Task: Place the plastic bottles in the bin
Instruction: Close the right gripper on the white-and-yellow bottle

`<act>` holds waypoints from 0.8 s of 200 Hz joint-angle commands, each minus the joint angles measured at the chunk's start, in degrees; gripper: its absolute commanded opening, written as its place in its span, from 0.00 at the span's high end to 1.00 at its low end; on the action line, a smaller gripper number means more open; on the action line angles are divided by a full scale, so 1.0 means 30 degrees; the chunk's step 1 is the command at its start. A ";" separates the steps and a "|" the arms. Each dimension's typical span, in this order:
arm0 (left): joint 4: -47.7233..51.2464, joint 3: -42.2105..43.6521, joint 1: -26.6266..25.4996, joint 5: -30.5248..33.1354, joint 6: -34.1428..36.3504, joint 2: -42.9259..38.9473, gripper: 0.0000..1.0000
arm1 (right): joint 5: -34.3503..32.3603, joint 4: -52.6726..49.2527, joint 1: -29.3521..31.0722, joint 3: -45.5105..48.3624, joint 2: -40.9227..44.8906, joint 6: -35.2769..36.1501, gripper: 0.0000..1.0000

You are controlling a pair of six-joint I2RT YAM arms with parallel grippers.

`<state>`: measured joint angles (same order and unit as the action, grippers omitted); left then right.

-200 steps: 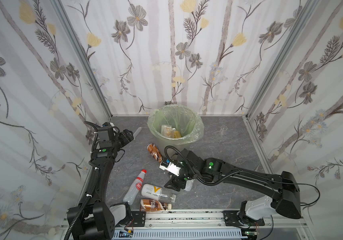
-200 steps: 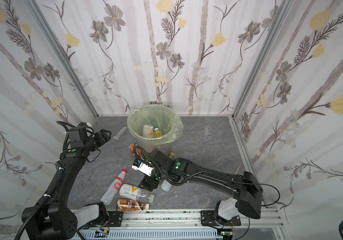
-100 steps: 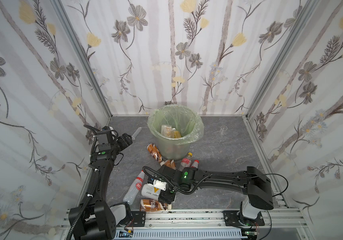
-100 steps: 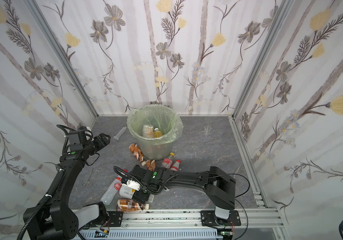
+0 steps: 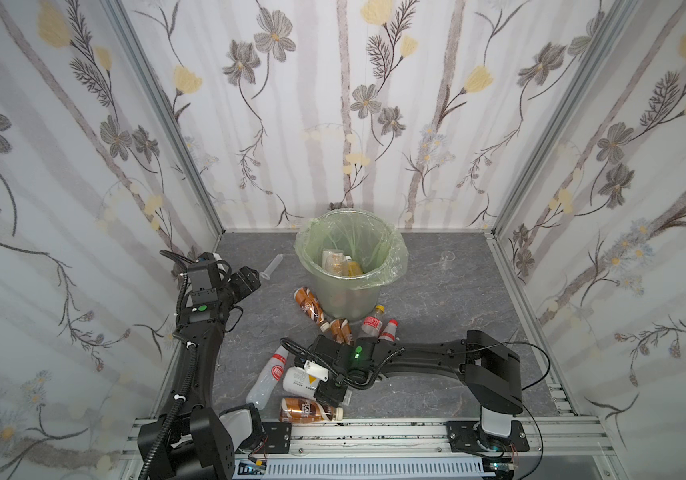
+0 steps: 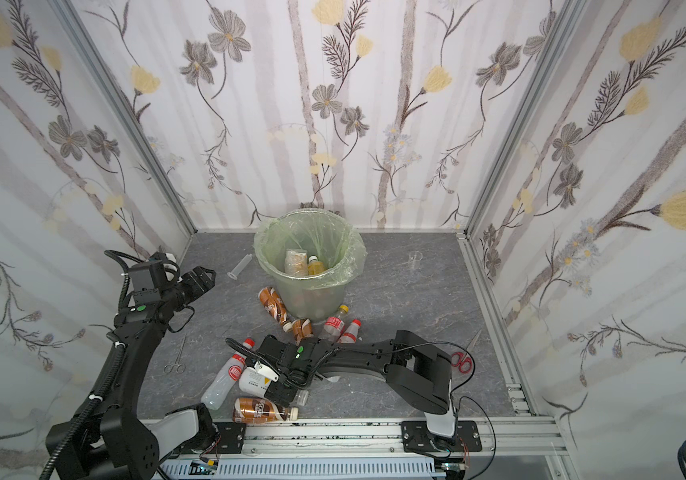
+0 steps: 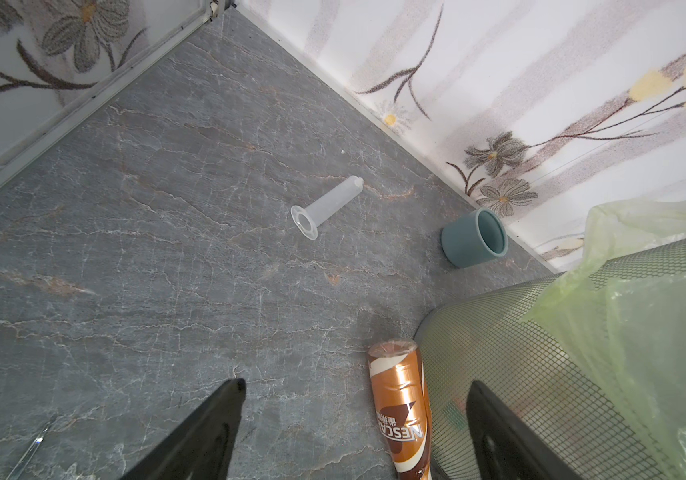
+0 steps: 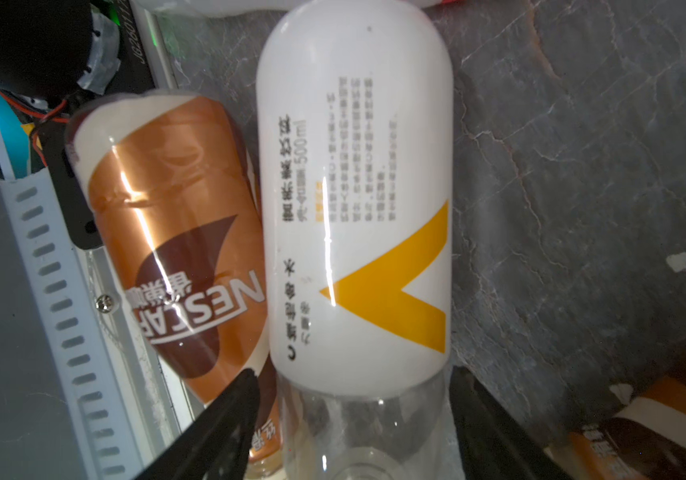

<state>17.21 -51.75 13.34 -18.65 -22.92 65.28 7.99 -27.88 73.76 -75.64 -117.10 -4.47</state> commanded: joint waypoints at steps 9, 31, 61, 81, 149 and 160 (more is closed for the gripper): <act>0.0032 -0.0332 0.0078 -0.0057 0.0110 -0.0080 0.14 | -0.0833 0.0377 -0.0371 -0.0384 -0.0420 -0.0261 0.27; 0.0105 -0.0441 0.0093 -0.0079 0.0161 -0.0109 0.14 | -0.1297 0.0132 -0.0518 -0.0721 -0.0901 -0.0297 0.26; 0.0191 -0.0476 0.0166 -0.0083 0.0198 -0.0196 0.14 | -0.1385 0.0035 -0.0542 -0.0978 -0.1385 -0.0253 0.24; 0.0197 -0.0506 0.0210 -0.0081 0.0227 -0.0167 0.14 | -0.1447 0.0014 -0.0583 -0.1161 -0.1670 -0.0180 0.23; 0.0277 -0.0695 0.0269 -0.0195 0.0256 -0.0028 0.14 | -0.1654 0.0035 -0.0966 -0.1359 -0.2158 -0.0021 0.23; 0.0284 -0.0761 0.0269 -0.0203 0.0256 0.0009 0.14 | -0.1866 0.0037 -0.0999 -0.1388 -0.2231 -0.0036 0.23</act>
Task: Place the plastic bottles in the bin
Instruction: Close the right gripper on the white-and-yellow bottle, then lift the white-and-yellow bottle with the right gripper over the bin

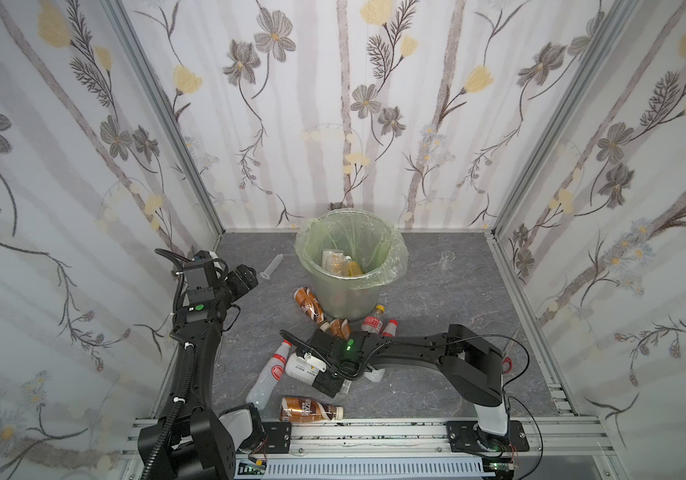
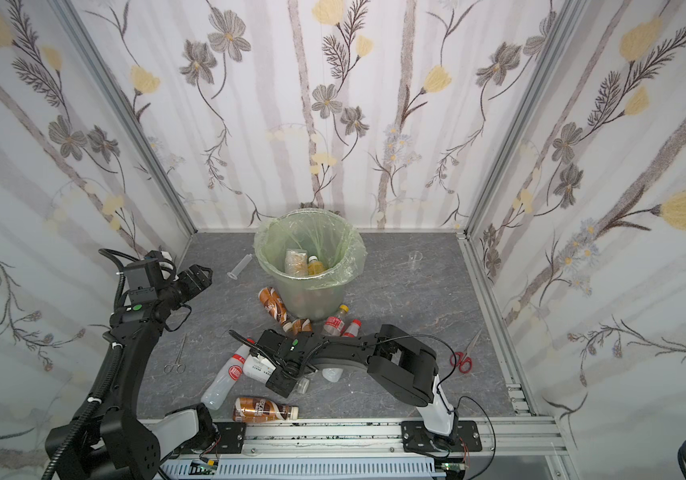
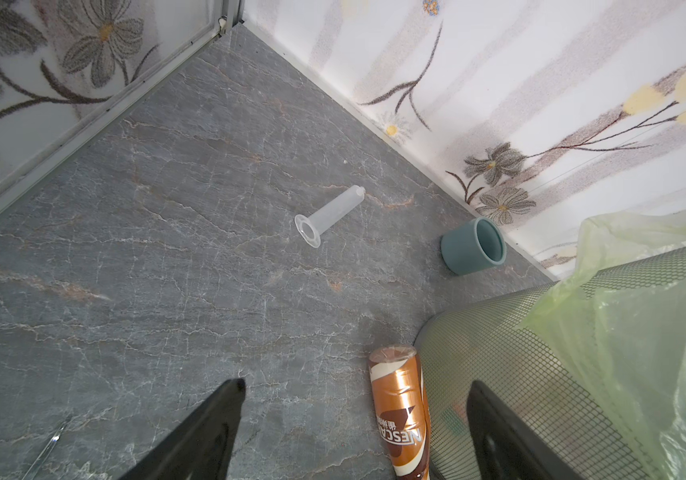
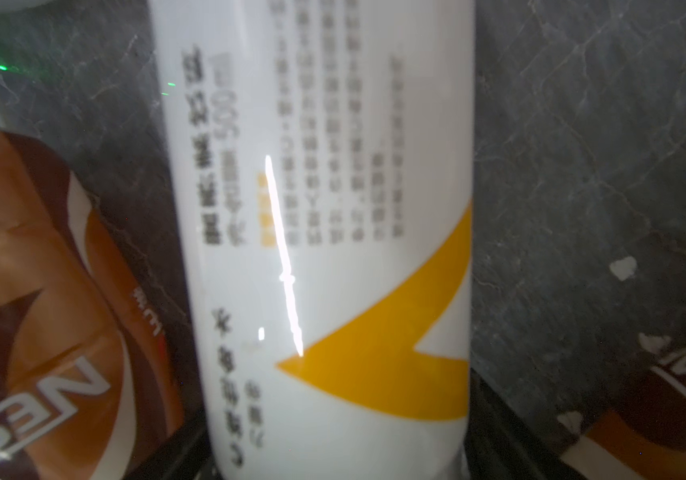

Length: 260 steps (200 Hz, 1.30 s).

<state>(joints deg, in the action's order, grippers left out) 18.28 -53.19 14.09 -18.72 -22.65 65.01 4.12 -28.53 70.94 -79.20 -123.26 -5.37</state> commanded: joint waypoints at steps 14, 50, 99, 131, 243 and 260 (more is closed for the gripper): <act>-0.0081 -0.0317 0.0021 -0.0234 0.0140 0.0125 0.14 | -0.0698 0.0261 -0.0151 -0.0231 -0.0221 0.0286 0.23; -0.0086 -0.0376 0.0021 -0.0291 0.0110 0.0184 0.14 | -0.0364 0.0468 -0.0318 0.0034 0.0545 0.0657 0.29; -0.0060 -0.0317 0.0021 -0.0652 0.0198 0.0418 0.14 | 0.1854 0.1890 -0.1382 0.1027 0.4555 0.1077 0.36; -0.0102 -0.0317 0.0021 -0.0847 0.0286 0.0514 0.14 | 0.2950 0.1953 -0.2489 0.0999 0.6808 0.1225 0.39; -0.0089 -0.0293 -0.0087 -0.2232 0.0804 0.1019 0.14 | 0.3663 0.4532 -0.7847 -0.2170 1.1117 0.0048 0.43; -0.0103 -0.0145 -0.0419 -0.1952 0.0770 0.1135 0.13 | 0.1569 0.4209 -0.8865 -0.3601 0.9995 -0.0104 0.43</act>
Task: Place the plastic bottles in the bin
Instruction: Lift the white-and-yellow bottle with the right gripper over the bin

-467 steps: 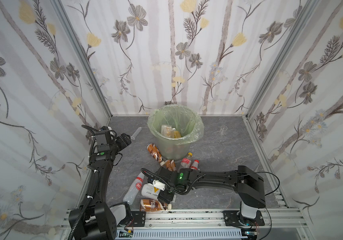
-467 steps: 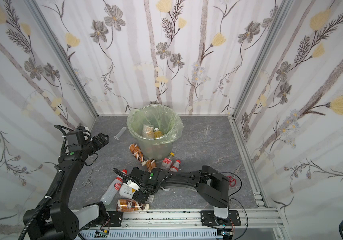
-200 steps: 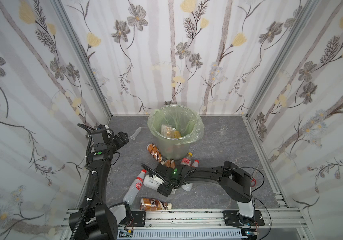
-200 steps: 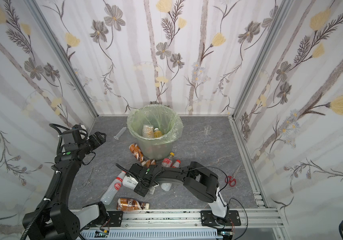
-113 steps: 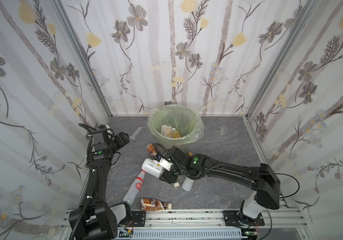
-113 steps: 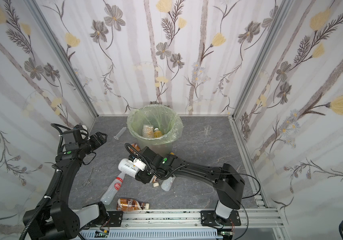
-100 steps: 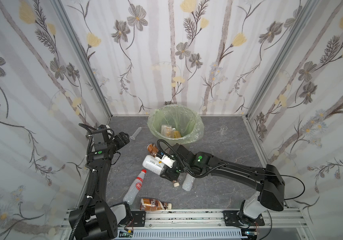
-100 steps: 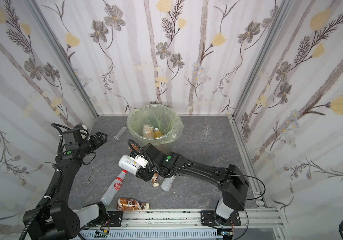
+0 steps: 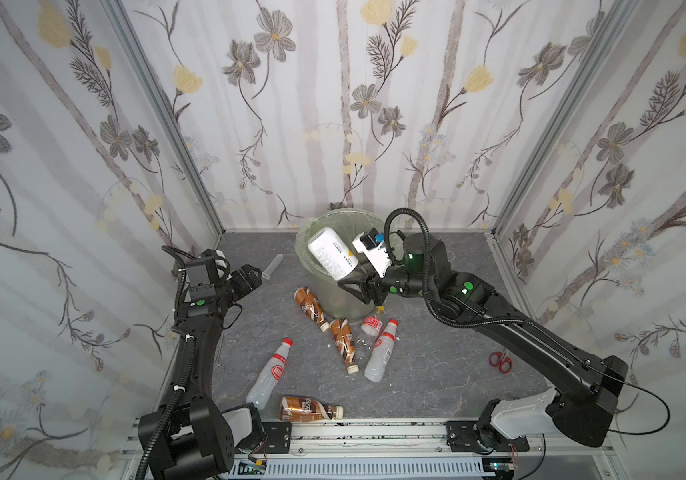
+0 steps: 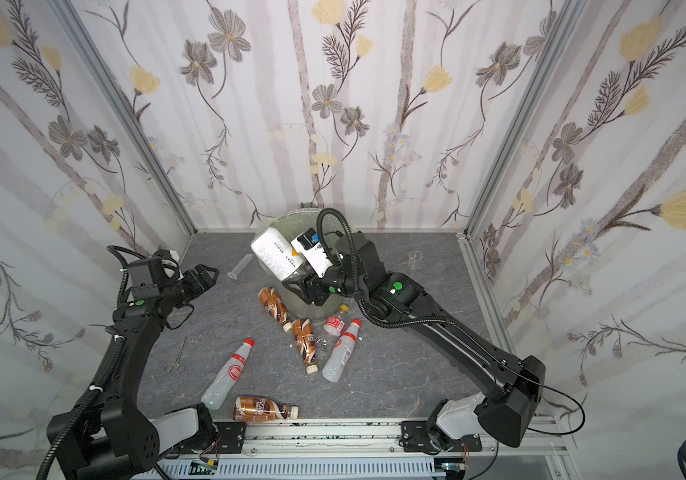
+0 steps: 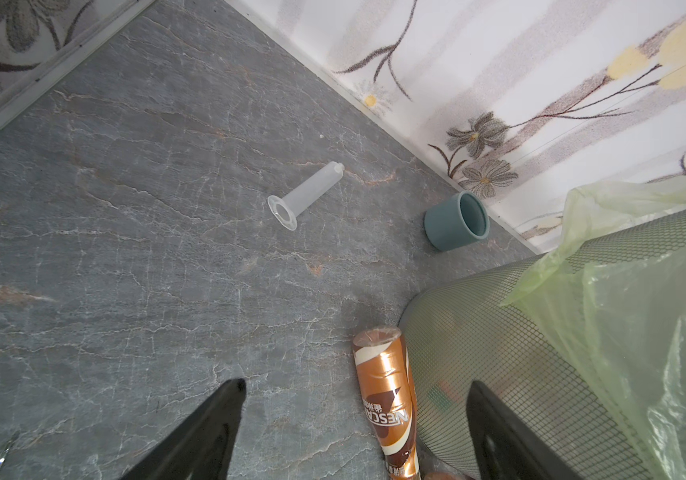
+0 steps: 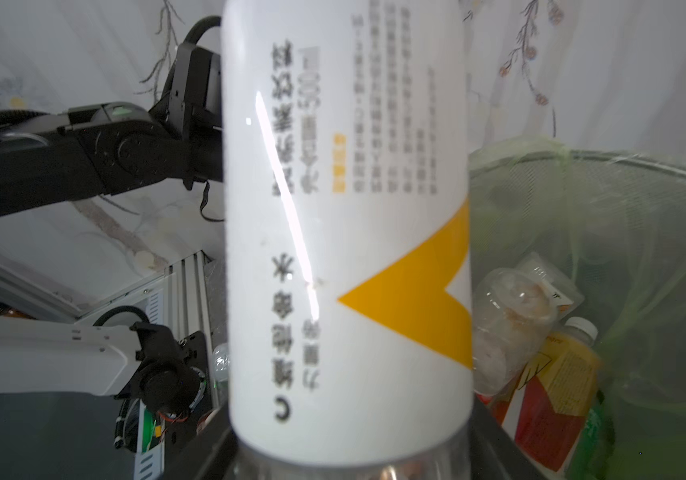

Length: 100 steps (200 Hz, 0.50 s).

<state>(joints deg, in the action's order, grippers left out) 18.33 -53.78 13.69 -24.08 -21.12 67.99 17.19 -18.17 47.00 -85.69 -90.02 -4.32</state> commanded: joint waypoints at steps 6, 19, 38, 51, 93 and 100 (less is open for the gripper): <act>-0.0105 0.0070 -0.0456 -0.0208 0.0223 0.0210 0.13 | -0.3496 0.0609 -0.1098 -0.2000 -0.1501 -0.0572 0.43; -0.0104 0.0083 -0.1018 -0.0045 0.0186 0.0299 0.13 | -0.4430 0.0269 -0.1519 -0.3071 -0.2411 -0.0951 0.43; -0.0118 0.0085 -0.1838 0.0468 0.0159 0.0445 0.13 | -0.5095 -0.0363 -0.1835 -0.4602 -0.3669 -0.1330 0.43; -0.0111 0.0143 -0.2078 0.0664 0.0077 0.0531 0.13 | -0.5679 -0.1120 -0.1869 -0.5594 -0.4491 -0.1373 0.43; -0.0106 0.0479 -0.2555 0.0458 -0.0136 0.0774 0.13 | -0.6521 -0.1940 -0.1971 -0.6563 -0.5469 -0.1315 0.40; -0.0112 0.0551 -0.2654 0.0342 -0.0187 0.0797 0.14 | -0.6521 -0.1940 -0.2008 -0.6586 -0.5555 -0.1308 0.40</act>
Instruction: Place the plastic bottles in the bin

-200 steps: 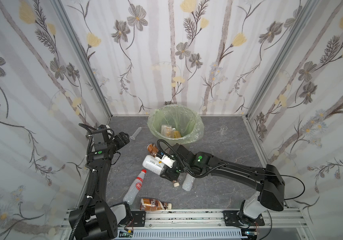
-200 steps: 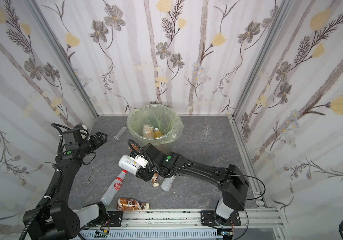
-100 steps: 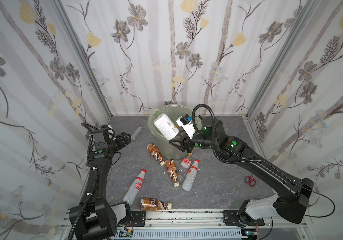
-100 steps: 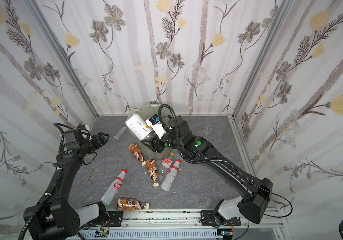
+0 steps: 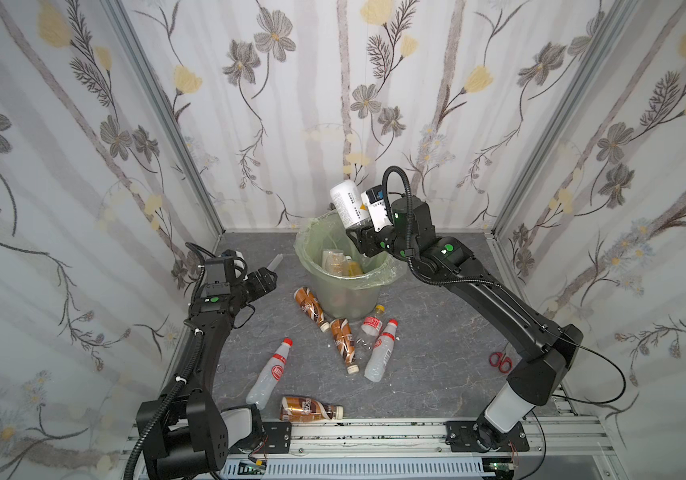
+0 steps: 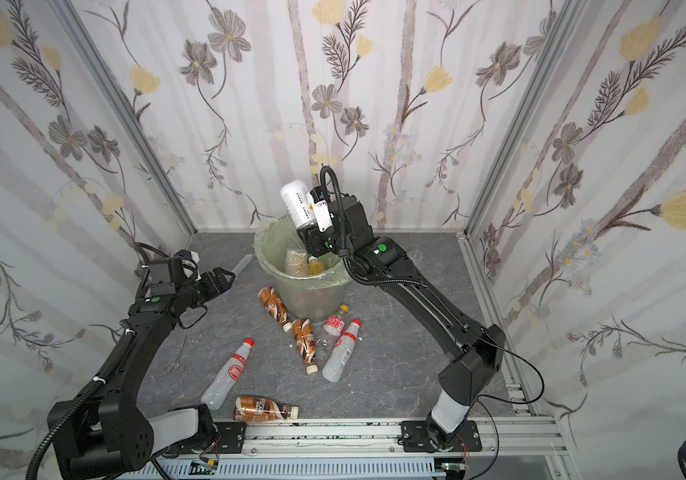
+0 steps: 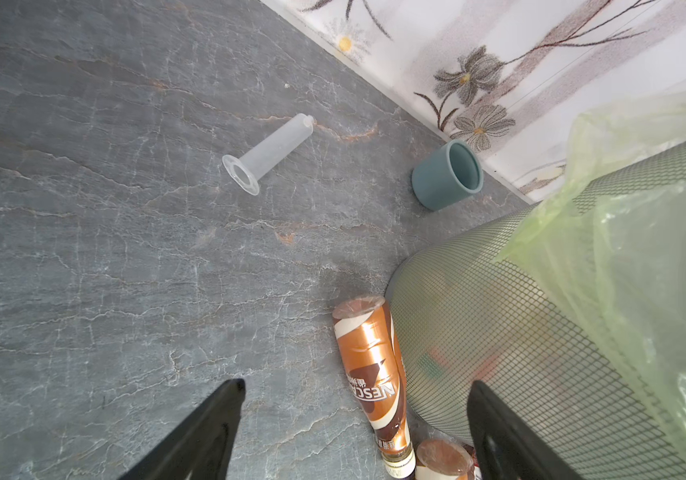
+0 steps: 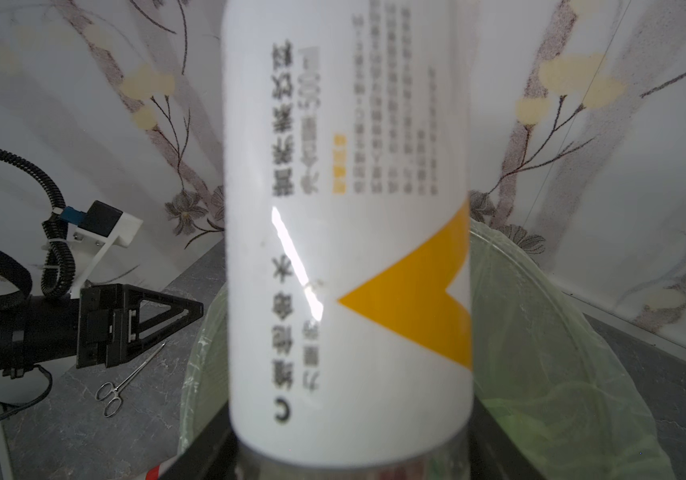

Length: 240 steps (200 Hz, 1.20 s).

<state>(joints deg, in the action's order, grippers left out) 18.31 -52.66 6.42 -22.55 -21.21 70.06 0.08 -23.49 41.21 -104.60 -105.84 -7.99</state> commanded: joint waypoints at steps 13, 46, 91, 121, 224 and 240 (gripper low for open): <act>-0.0097 0.0352 -0.0448 -0.0161 -0.0238 0.0112 0.14 | -0.0738 -0.0198 -0.0099 -0.0320 -0.0471 -0.0058 0.40; -0.0098 0.0790 -0.0800 -0.0278 -0.0487 -0.0004 0.14 | -0.0571 -0.0388 -0.0085 -0.0344 -0.0842 -0.0040 0.38; -0.0122 0.1192 -0.1200 -0.0322 -0.0576 0.0107 0.14 | -0.0465 -0.1031 -0.0095 -0.0320 -0.0901 0.0107 0.30; -0.0173 0.1063 -0.1556 -0.0198 -0.0663 0.0521 0.14 | -0.0378 -0.1199 -0.0098 -0.0320 -0.0757 0.0256 0.23; -0.1319 0.1603 -0.3568 0.0775 -0.1644 0.2109 0.14 | -0.0371 -0.1245 -0.0156 0.1141 0.2212 0.0904 0.15; -0.1802 0.1760 -0.3789 0.0798 -0.1845 0.2486 0.14 | -0.0575 -0.0814 -0.0311 0.2333 0.3357 0.1020 0.14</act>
<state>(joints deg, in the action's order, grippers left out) 16.19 -47.90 -4.19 -20.80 -25.39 76.31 -0.40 -28.01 40.71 -101.03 -99.07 -5.93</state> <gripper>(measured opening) 0.862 0.854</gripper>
